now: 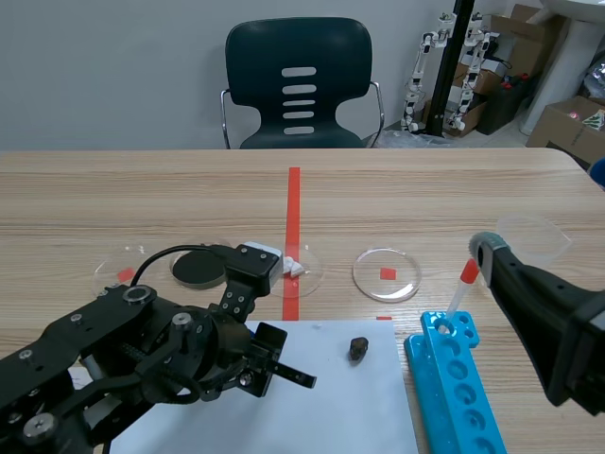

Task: Put the middle mineral back

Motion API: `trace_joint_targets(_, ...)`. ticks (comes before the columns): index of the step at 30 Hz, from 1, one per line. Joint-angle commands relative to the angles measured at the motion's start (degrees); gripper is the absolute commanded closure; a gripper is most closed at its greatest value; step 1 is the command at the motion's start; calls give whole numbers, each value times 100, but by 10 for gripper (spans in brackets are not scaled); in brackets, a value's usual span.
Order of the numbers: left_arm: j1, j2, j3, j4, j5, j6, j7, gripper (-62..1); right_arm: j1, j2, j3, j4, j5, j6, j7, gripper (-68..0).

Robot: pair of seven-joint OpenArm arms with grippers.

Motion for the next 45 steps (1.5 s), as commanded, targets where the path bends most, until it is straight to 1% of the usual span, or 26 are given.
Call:
trace_joint_targets(1, -33, 28, -13, 81, -13, -11, -55, -113, 55, 9, 28, 105, 44, -26, 44, -679)
trace_joint_targets(15, -31, 28, -15, 81, -13, -9, 52, -125, 55, 11, 28, 105, 44, -26, 44, -679)
trace_joint_targets(17, -31, 28, -15, 81, -13, 7, 52, -177, 55, 11, 28, 105, 44, -26, 44, -679)
trace_joint_targets(19, -31, 28, -15, 81, -15, 153, 52, -223, 55, 11, 28, 105, 44, -26, 44, -679)
trace_joint_targets(21, -31, 26, -15, 81, -15, 247, 50, -244, 55, 11, 28, 105, 44, -26, 44, -679)
trace_joint_targets(25, -31, 26, -15, 81, -15, 254, 50, -288, 55, 11, 28, 105, 44, -26, 44, -679)
trace_joint_targets(30, -31, 26, -15, 81, -15, 428, 50, -404, 52, 11, 28, 105, 44, -26, 44, -679)
trace_joint_targets(33, -31, 26, -15, 81, -15, 444, 46, -456, 52, 11, 28, 105, 44, -26, 44, -679)
trace_joint_targets(38, -31, 26, -15, 81, -17, 439, 33, -584, 52, 11, 28, 105, 44, -26, 44, -679)
trace_joint_targets(39, -31, 26, -15, 81, -17, 439, 33, -601, 52, 11, 28, 105, 44, -26, 44, -679)
trace_joint_targets(41, -31, 28, -15, 81, -17, 439, 26, -617, 52, 11, 28, 105, 44, -26, 44, -679)
trace_joint_targets(45, -2, 15, -13, 94, -24, 424, -79, -618, 52, 9, 28, 105, 44, -26, 44, -679)
